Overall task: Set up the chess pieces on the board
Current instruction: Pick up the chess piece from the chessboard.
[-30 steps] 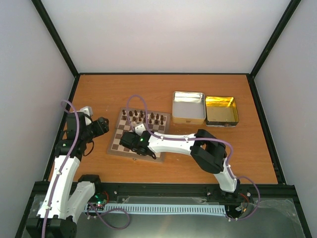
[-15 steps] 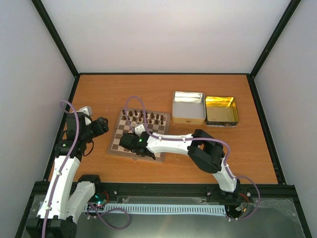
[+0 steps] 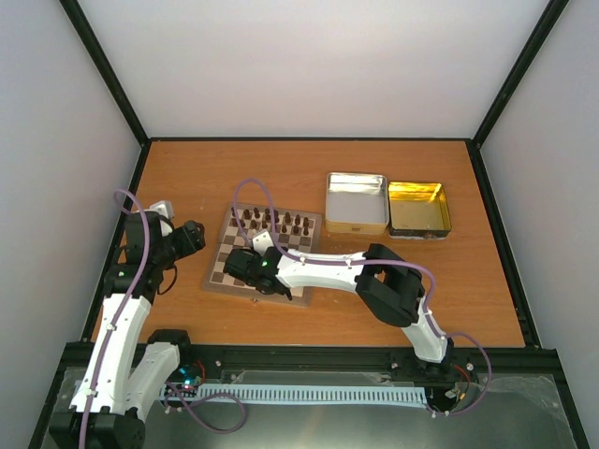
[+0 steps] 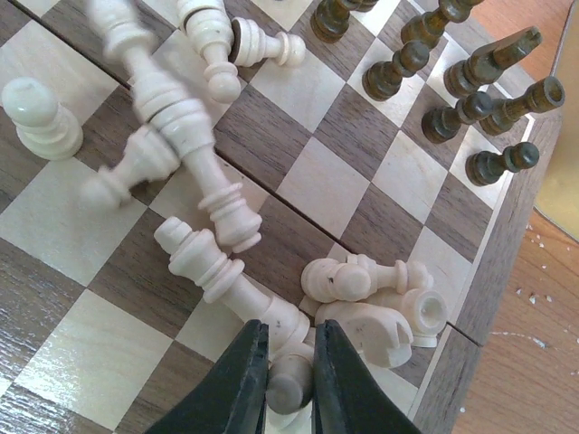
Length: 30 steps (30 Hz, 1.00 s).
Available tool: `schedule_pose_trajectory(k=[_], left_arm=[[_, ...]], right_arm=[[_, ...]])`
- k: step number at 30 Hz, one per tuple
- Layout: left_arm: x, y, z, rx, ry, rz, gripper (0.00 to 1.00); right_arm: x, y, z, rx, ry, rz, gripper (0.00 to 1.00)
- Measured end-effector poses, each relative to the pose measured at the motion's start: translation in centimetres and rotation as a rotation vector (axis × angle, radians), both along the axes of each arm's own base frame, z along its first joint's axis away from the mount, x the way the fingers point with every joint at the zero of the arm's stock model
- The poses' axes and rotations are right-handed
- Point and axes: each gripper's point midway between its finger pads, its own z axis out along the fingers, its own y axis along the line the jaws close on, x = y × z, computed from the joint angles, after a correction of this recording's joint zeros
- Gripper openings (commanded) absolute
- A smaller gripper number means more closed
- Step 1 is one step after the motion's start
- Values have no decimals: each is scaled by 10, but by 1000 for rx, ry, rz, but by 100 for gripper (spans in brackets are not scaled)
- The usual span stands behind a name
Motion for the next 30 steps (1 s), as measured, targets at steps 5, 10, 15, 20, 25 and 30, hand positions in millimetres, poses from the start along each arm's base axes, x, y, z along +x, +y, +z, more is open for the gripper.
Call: schedule_pose_trajectory(k=[5,10,15,20,25,30], left_arm=[[0,-1,-1,-4,3,-5,76],[1,-3,-2,-9,8,-12,76],[1,-5,-5,-19,22,-25,77],[3,-6,-10,-24,44,-30,78],[4,-7,-15,-28,65,-33,78],[4,-8,-21,-40,91,-26,79]], right_arm=[[0,0,2,3,-3,1,12],[2,2,14,35,-15,-1,11],[6,6,39,129,-29,-6,12],[10,3,49,196,-22,-11,12],[7,1,39,258,27,1,12],[6,1,30,309,65,7,12]])
